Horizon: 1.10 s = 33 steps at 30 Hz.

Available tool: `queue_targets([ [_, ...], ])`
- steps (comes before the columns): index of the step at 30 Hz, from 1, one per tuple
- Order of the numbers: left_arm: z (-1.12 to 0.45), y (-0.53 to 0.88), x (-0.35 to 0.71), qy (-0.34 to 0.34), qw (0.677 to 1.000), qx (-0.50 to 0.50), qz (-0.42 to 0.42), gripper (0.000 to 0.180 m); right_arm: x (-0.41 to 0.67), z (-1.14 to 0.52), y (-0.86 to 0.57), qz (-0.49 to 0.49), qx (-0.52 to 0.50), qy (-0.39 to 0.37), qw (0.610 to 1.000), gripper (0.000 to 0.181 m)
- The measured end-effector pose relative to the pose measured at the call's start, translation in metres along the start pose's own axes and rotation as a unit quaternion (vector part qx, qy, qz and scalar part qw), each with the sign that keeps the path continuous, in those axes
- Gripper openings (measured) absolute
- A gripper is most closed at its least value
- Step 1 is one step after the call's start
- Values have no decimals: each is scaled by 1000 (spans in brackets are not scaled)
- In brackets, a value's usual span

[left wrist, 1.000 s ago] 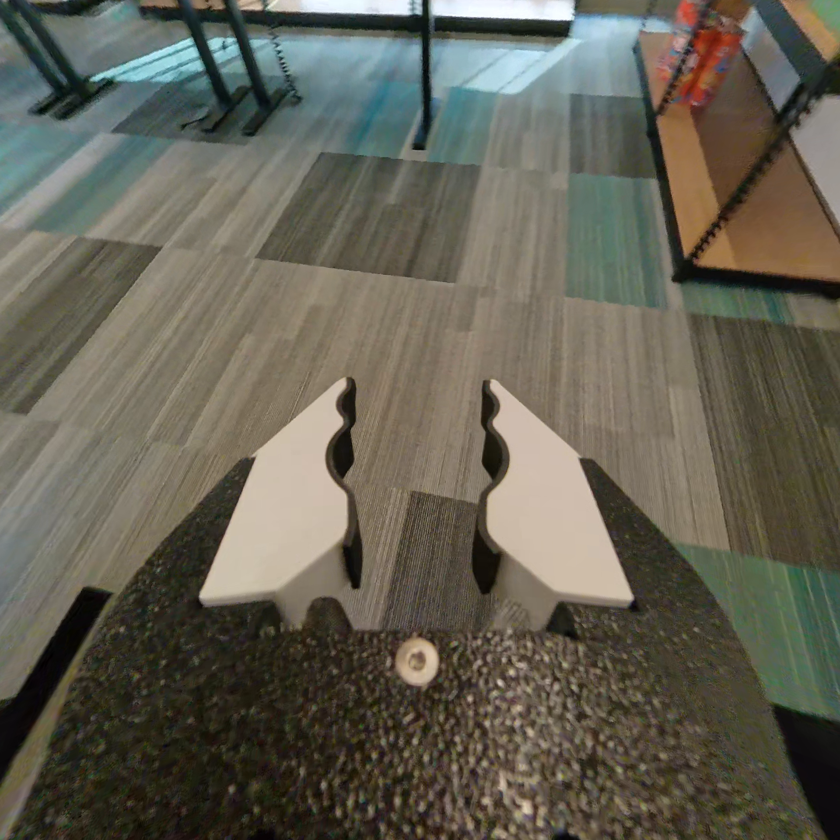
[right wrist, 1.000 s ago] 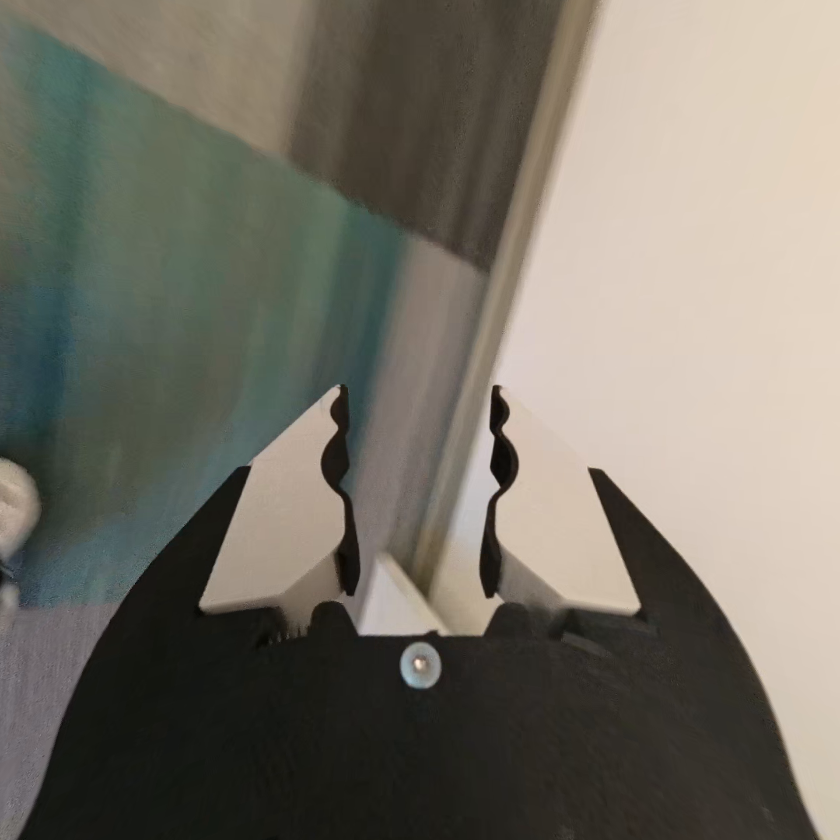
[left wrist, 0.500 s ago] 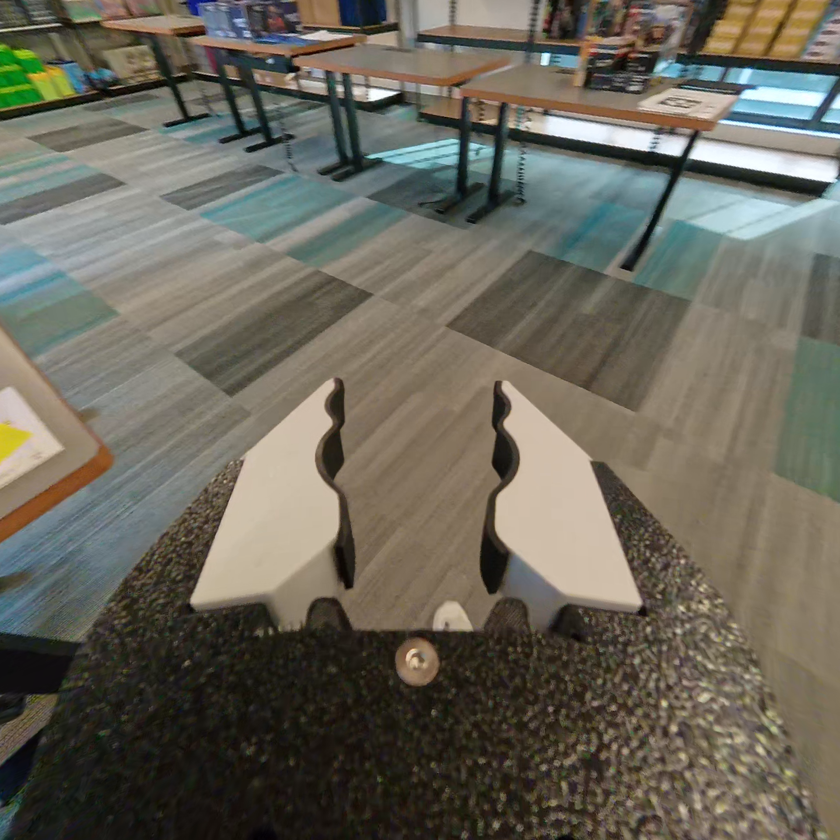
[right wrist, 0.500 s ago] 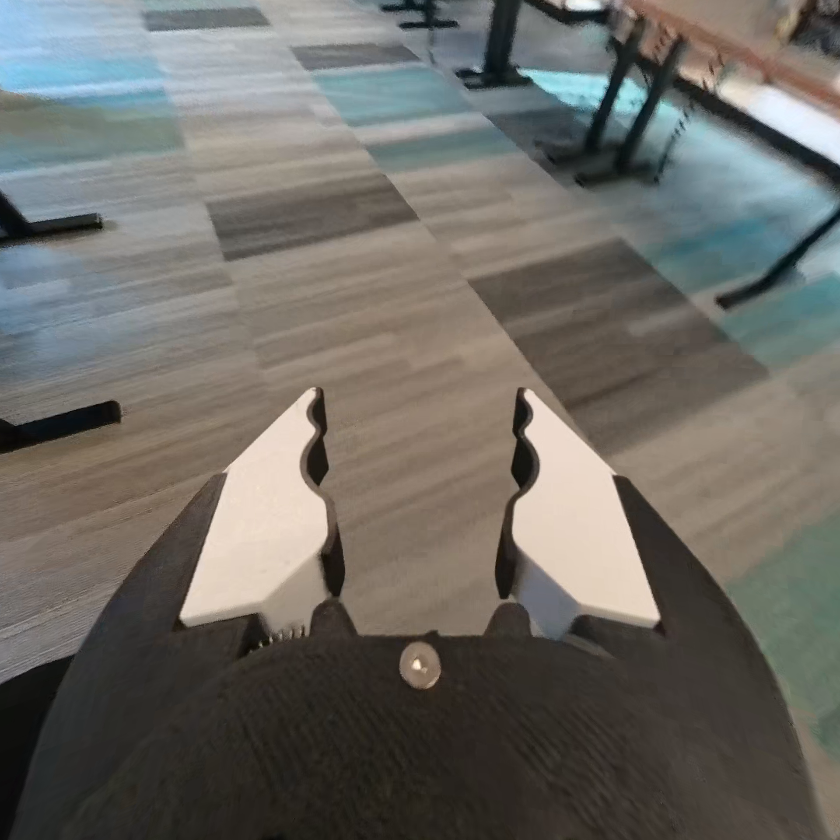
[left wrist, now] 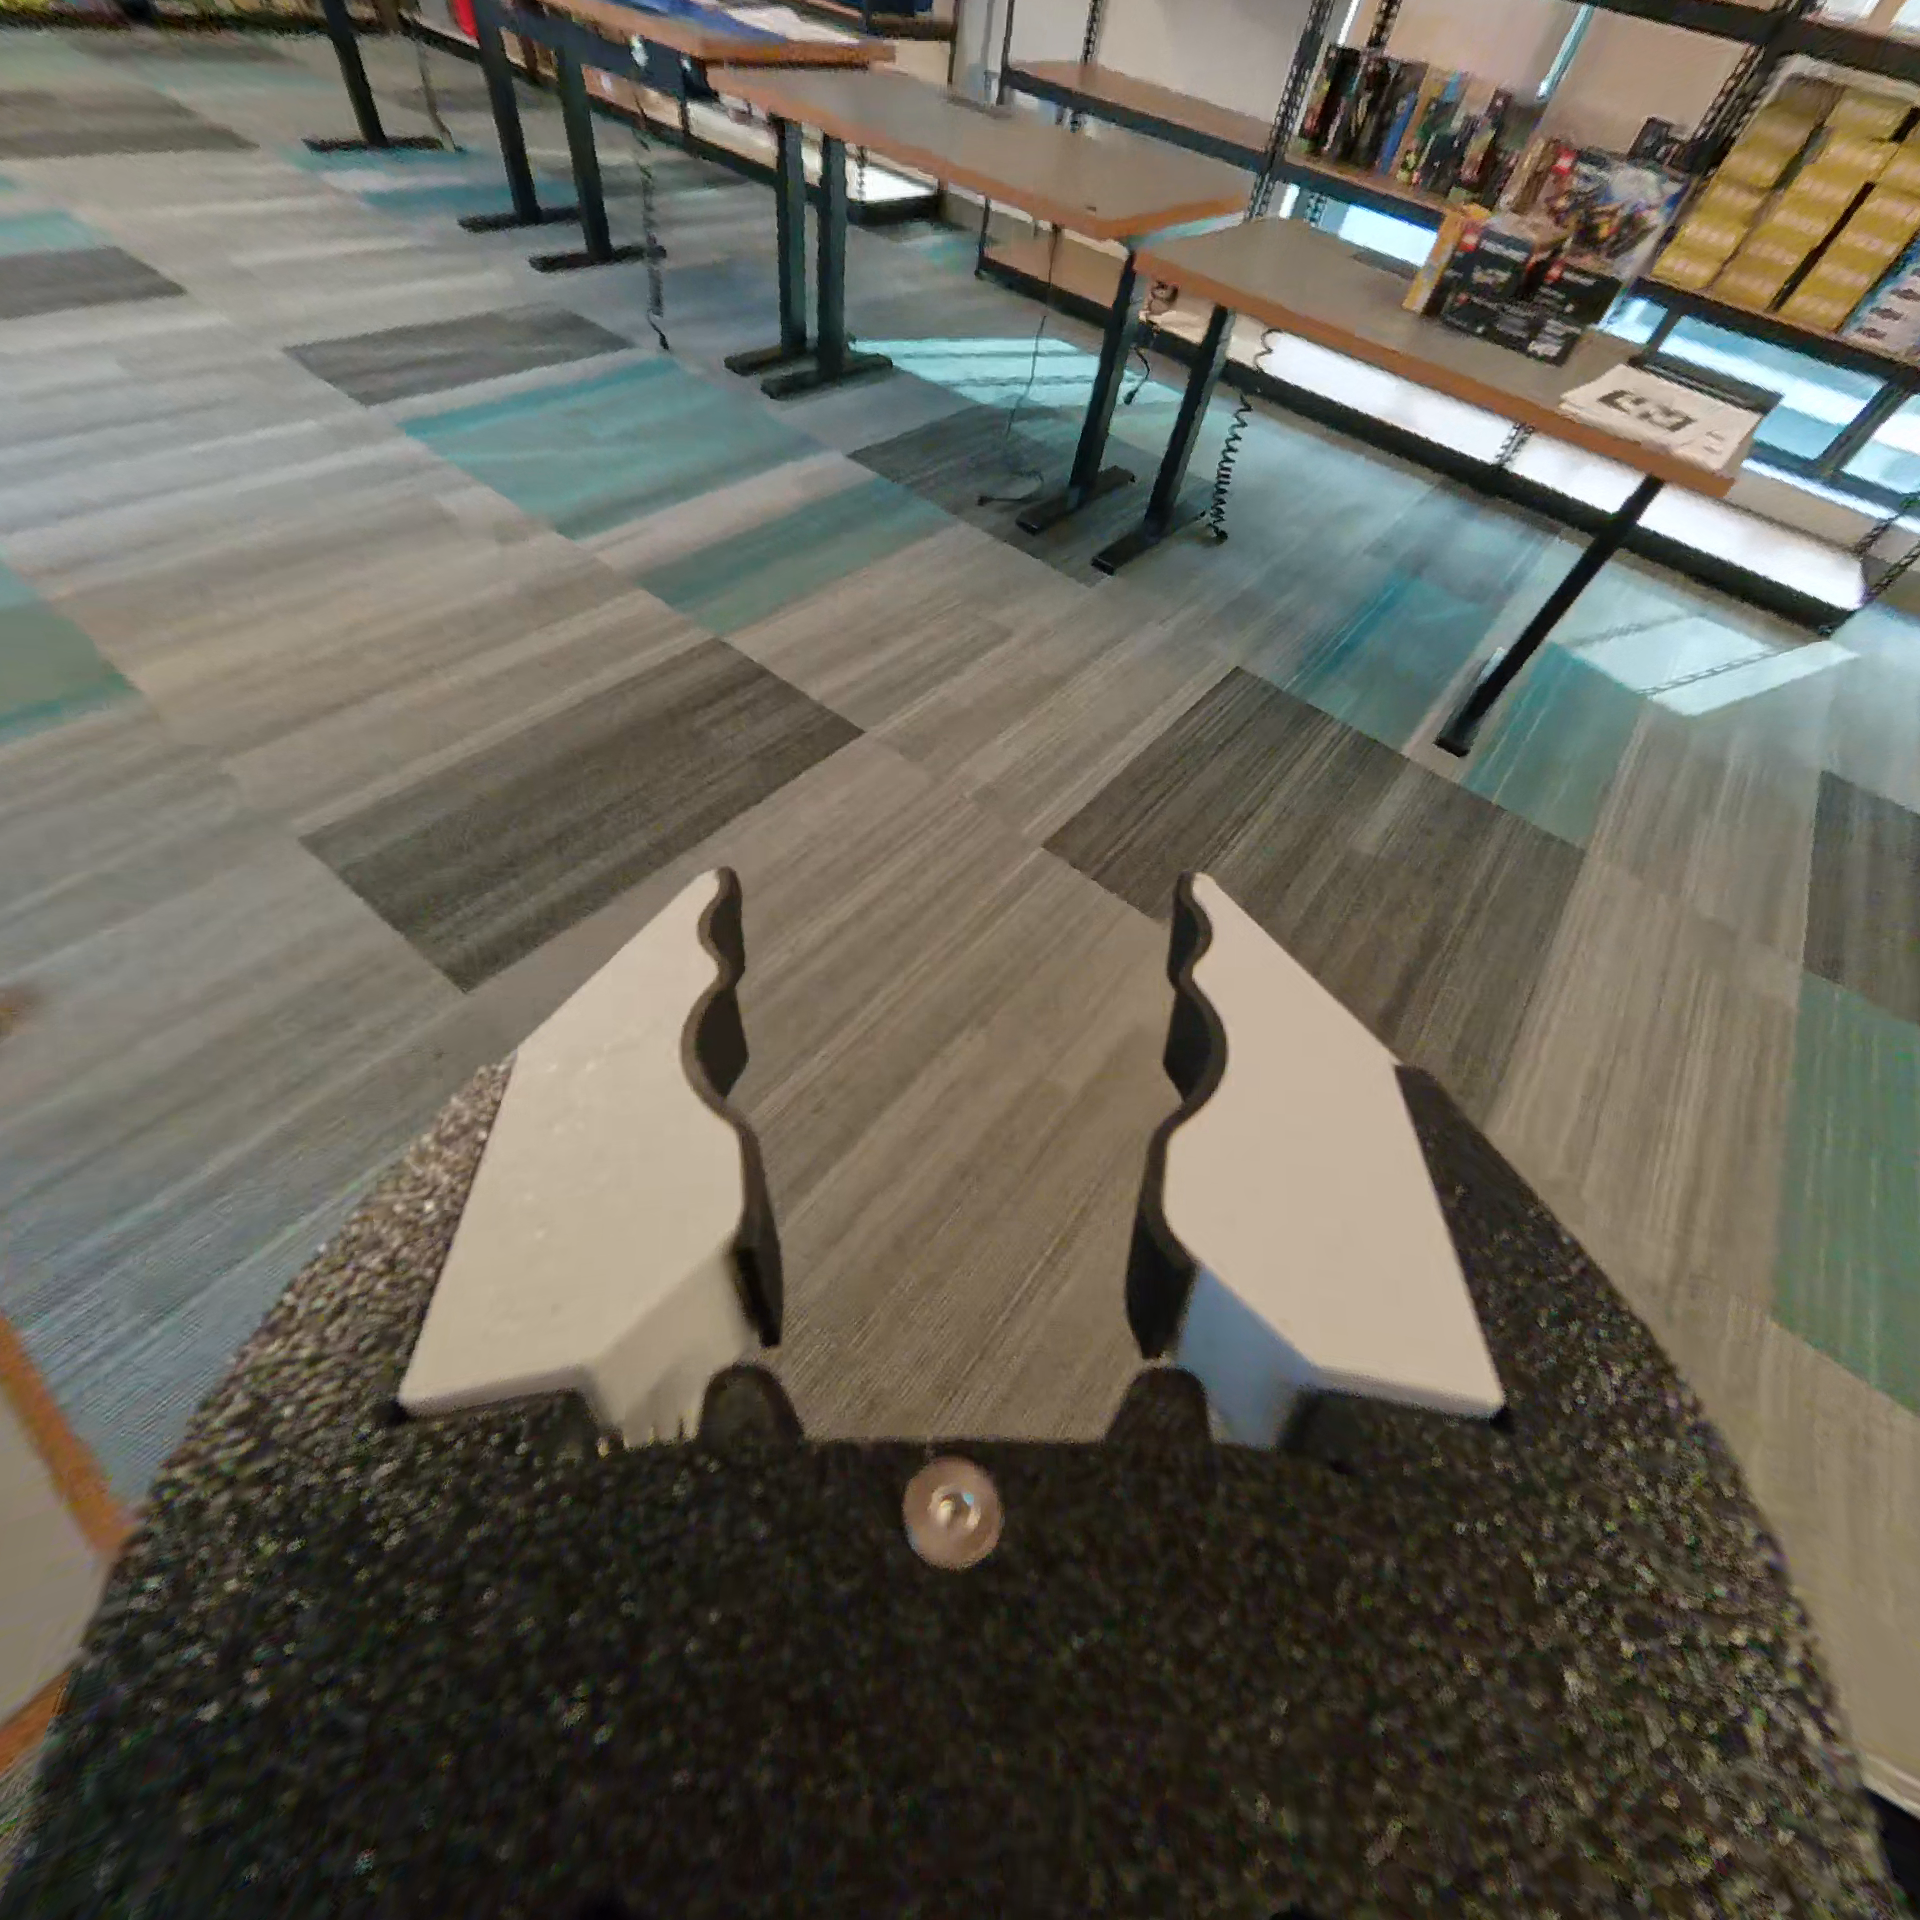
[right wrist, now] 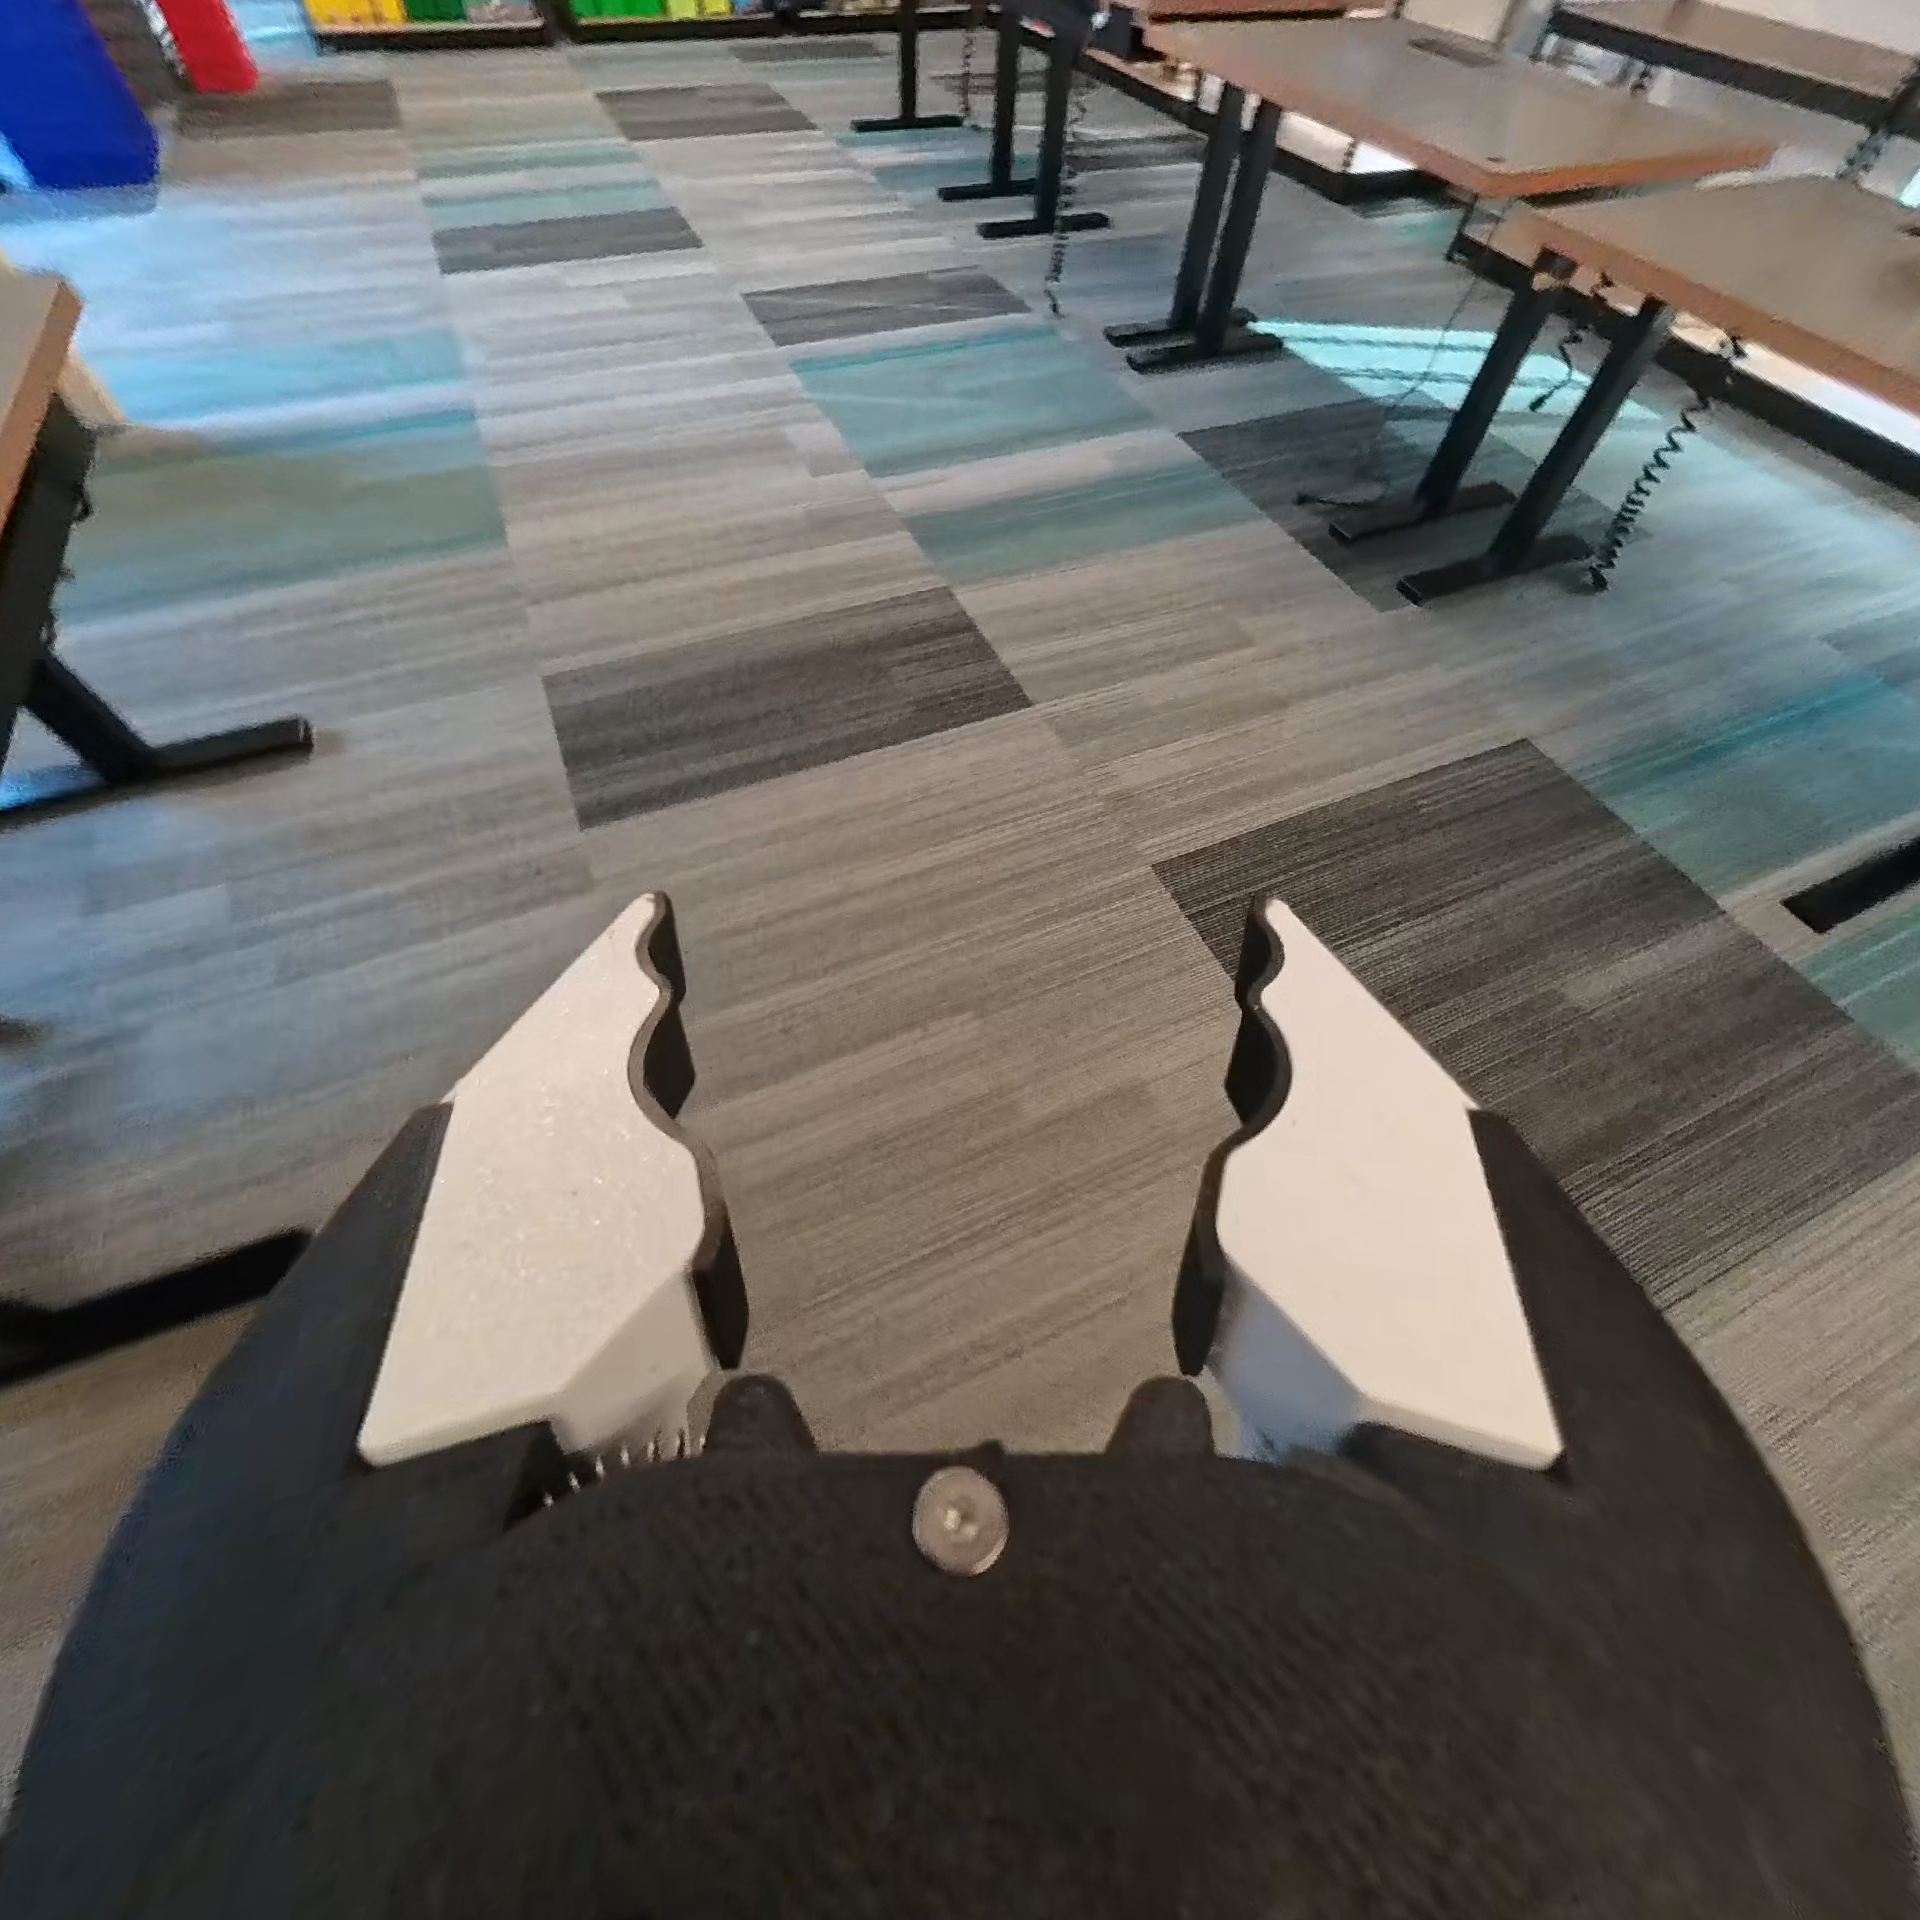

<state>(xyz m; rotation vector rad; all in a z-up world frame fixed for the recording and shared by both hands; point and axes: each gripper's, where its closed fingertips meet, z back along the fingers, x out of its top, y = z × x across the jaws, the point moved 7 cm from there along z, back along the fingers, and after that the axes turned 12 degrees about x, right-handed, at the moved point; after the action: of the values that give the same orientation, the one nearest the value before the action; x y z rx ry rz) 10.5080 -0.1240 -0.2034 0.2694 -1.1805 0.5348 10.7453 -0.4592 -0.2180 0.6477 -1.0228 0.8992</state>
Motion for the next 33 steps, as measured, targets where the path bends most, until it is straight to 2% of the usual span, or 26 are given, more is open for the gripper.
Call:
queue_targets([
  [1,-17,0,10,-1,1000,-9,0,80,6,-10,-9,-13,-7,-5,1000,106],
  [6,-118,5,35,13,999,-18,-39,80,20,-72,-57,-56,-33,-15,998,106],
  [11,-231,6,68,18,999,-24,-27,84,47,-171,-113,-48,-35,-12,998,111],
  [14,-300,9,90,41,999,-17,-18,85,78,-253,-145,-41,-19,-13,999,113],
  [17,-365,24,125,53,999,-1,-2,87,129,-343,-151,-66,53,-30,996,108],
  [19,-403,40,149,35,999,18,-8,87,165,-401,-148,-53,97,-41,993,103],
  [24,-479,85,192,22,997,62,27,87,246,-526,-123,1,167,-33,985,107],
  [33,-660,199,250,12,993,104,49,88,363,-748,-97,79,204,-63,974,109],
])
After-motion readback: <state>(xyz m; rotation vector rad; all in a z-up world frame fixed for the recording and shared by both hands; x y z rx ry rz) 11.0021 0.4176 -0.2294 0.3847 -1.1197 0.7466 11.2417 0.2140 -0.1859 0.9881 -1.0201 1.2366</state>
